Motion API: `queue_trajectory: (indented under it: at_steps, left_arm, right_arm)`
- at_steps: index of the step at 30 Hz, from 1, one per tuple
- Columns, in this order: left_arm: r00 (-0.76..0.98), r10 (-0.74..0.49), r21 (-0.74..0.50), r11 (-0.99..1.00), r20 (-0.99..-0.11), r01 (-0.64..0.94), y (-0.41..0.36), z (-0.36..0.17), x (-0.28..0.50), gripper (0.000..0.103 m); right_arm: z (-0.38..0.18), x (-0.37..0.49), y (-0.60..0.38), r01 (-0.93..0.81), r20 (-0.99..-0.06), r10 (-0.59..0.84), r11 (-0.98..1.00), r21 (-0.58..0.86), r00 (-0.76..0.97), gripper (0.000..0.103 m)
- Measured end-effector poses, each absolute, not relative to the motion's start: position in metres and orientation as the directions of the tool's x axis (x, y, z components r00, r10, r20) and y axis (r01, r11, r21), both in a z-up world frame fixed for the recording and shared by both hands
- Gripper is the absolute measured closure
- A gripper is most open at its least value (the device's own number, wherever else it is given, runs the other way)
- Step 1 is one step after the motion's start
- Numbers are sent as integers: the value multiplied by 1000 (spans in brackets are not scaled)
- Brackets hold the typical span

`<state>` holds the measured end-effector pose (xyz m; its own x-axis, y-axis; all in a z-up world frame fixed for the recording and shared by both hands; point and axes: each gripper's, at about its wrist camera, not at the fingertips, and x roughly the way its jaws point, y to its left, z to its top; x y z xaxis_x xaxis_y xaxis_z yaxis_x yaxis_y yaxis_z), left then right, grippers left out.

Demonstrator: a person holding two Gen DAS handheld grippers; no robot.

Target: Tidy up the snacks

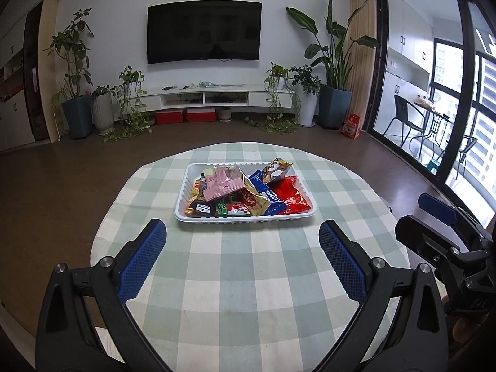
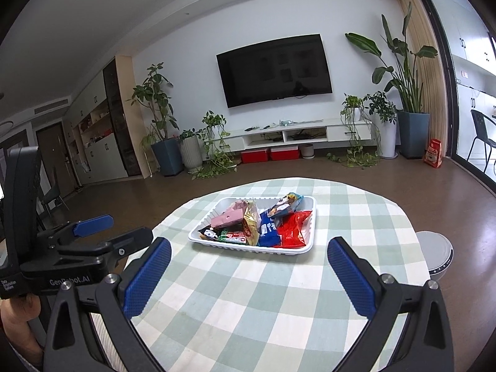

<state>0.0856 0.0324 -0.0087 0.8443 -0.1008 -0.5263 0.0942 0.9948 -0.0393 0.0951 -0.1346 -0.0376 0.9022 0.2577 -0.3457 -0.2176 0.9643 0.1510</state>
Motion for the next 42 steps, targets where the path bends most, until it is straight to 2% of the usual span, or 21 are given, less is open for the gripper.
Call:
queue_trajectory:
  at_steps: [42]
  left_arm:
    - [849, -97, -37, 995, -519, 90, 42, -7, 80, 3]
  right_arm:
    - [-39, 90, -132, -214, -343, 254, 965, 152, 904, 0]
